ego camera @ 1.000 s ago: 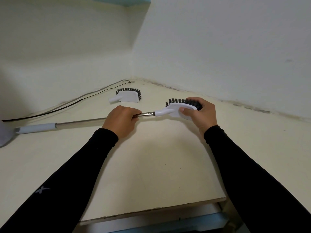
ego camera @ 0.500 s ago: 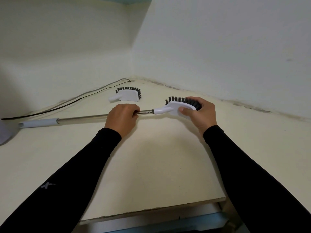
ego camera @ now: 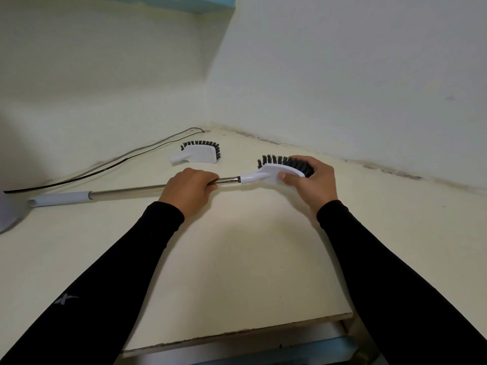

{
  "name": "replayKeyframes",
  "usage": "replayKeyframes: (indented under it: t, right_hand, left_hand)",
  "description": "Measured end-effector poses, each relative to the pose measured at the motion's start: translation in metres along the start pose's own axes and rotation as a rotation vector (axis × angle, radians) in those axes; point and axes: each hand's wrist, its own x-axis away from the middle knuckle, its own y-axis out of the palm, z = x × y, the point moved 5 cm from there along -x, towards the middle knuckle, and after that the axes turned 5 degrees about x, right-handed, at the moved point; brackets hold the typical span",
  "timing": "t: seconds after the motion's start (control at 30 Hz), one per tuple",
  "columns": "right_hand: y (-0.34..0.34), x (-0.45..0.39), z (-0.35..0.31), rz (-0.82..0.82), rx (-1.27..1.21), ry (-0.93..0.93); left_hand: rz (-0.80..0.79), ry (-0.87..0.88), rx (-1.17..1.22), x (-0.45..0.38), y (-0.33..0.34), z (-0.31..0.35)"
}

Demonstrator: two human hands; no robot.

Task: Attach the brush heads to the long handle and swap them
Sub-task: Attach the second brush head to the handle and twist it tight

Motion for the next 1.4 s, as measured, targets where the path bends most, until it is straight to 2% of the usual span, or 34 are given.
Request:
replayKeyframes:
  t: [0.3, 0.47, 0.6, 0.8, 1.07, 1.2, 1.4]
  right_hand:
    - [0.002, -0.001, 0.004, 0.003, -0.015, 0.036]
    - [0.002, -0.001, 0.005, 0.003, -0.013, 0.042]
    - [0.002, -0.001, 0.006, 0.004, 0.003, 0.034]
    - [0.002, -0.002, 0.004, -0.002, 0.009, 0.013]
    - [0.003, -0.003, 0.006, -0.008, 0.018, -0.013]
    - [0.003, -0.003, 0.007, -0.007, 0.022, -0.013]
    - [0.003, -0.003, 0.006, -0.008, 0.024, -0.003]
  left_hand:
    - [0.169, -0.056, 0.0, -0.002, -0.002, -0.003]
    - [0.189, -0.072, 0.027, -0.004, 0.002, -0.004]
    - [0.148, -0.049, 0.051, -0.005, 0.006, -0.003]
    - [-0.005, -0.024, 0.135, -0.001, 0.008, -0.005]
    - [-0.166, 0.004, 0.044, 0.004, -0.002, -0.006]
    - [-0.163, 0.015, 0.02, 0.003, -0.005, -0.004]
    - [-0.077, 0.026, 0.058, 0.004, -0.011, -0.001]
